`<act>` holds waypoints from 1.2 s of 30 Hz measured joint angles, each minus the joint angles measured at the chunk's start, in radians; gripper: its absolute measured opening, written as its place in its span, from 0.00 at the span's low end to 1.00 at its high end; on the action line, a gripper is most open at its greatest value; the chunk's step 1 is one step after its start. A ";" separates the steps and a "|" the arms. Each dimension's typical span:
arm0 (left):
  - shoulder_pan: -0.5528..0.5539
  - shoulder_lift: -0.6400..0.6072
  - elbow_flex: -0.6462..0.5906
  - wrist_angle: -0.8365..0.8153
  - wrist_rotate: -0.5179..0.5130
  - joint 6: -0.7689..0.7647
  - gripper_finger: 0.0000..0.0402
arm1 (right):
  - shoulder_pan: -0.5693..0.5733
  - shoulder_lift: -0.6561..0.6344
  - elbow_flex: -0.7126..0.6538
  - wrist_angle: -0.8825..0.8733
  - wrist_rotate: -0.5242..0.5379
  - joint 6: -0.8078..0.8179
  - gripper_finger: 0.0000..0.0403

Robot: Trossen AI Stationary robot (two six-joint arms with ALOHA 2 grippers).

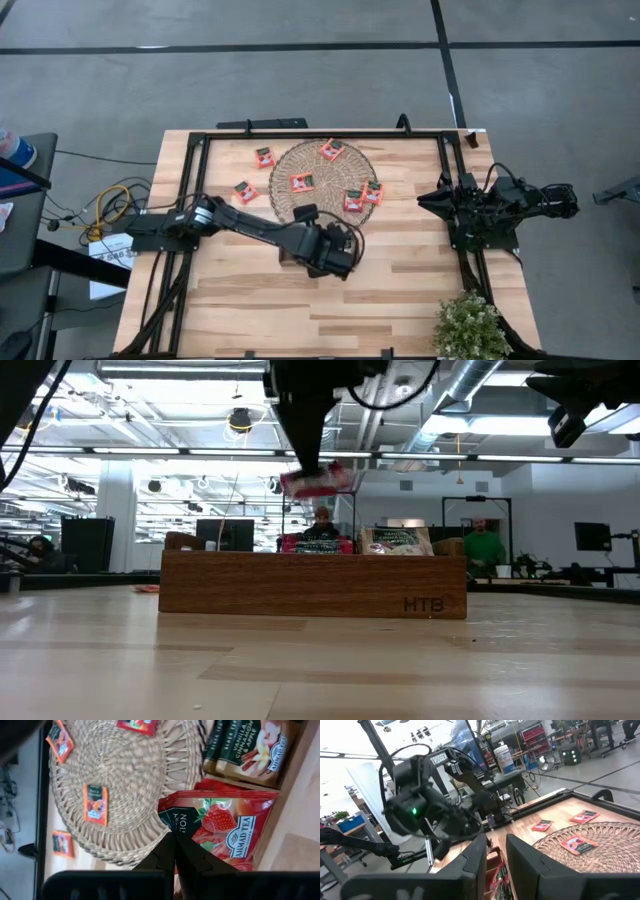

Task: Pick & Place Tea
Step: Put the red tea bag into the middle section of the wooden organizer

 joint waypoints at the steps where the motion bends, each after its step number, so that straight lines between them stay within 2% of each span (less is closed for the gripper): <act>1: -0.004 0.001 -0.015 0.004 -0.008 0.000 0.00 | 0.000 0.000 0.000 0.000 0.000 0.000 0.16; 10: -0.008 0.001 -0.134 0.071 -0.093 -0.025 0.00 | 0.000 0.000 0.000 -0.001 0.000 0.000 0.16; 27: -0.040 0.040 -0.136 0.133 -0.093 0.086 0.00 | 0.000 0.000 0.000 -0.078 0.000 0.001 0.16; 36: -0.040 0.040 -0.136 0.134 -0.143 0.120 0.00 | 0.000 0.000 0.000 -0.081 0.000 0.001 0.16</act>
